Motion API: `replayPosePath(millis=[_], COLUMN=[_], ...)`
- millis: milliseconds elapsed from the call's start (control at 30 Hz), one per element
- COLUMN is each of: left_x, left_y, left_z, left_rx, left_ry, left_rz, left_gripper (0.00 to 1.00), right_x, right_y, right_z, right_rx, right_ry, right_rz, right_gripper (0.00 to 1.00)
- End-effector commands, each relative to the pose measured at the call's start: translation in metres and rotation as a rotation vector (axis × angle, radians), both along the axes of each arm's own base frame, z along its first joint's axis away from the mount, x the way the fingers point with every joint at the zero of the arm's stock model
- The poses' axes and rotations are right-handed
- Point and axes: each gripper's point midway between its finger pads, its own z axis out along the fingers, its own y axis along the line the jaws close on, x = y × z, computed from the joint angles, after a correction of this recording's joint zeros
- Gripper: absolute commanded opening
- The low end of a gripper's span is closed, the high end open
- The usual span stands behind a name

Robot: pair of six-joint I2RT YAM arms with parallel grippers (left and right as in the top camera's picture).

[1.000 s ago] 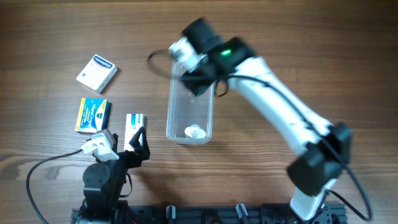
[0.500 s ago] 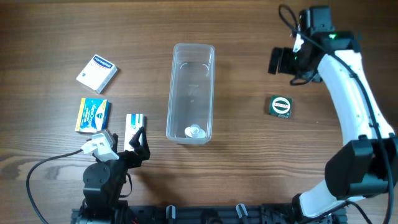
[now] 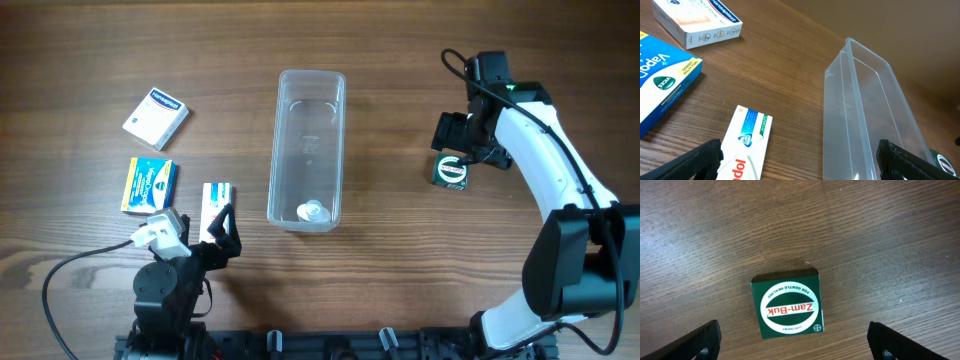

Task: Pack container
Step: 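Move the right gripper to the green Zam-Buk tin and grasp it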

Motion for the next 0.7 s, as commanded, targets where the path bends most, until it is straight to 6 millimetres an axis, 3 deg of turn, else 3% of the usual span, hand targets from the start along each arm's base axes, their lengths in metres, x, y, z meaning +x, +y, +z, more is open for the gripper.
replayPosePath(millis=[0,67,167,233,567,667], left_x=[0.0,0.0,0.0,0.0,0.0,0.0], left_y=[0.0,0.0,0.0,0.0,0.0,0.0], left_z=[0.0,0.0,0.0,0.0,0.0,0.0], left_rx=[0.008,0.008,0.008,0.008,0.008,0.008], left_ry=[-0.005,-0.005,-0.005,-0.005,-0.005,-0.005], left_rz=[-0.005,-0.005,-0.005,-0.005,-0.005,-0.005], left_gripper=[1.0,1.0,1.0,1.0,1.0,1.0], right_x=[-0.003,-0.006,-0.009,-0.015,-0.026,-0.025], right_y=[0.001,0.002,0.021,0.021,0.015,0.015], right_z=[-0.006,-0.015,-0.046,-0.06,-0.085,-0.086], right_rx=[0.006,0.011,0.101,0.097,0.064,0.064], right_ry=[0.026,0.026,0.006,0.003,-0.009,-0.019], right_rz=[0.041,0.046,0.194,0.214,0.227,0.228], right_gripper=[0.95,0.96,0.92,0.9,0.86,0.74])
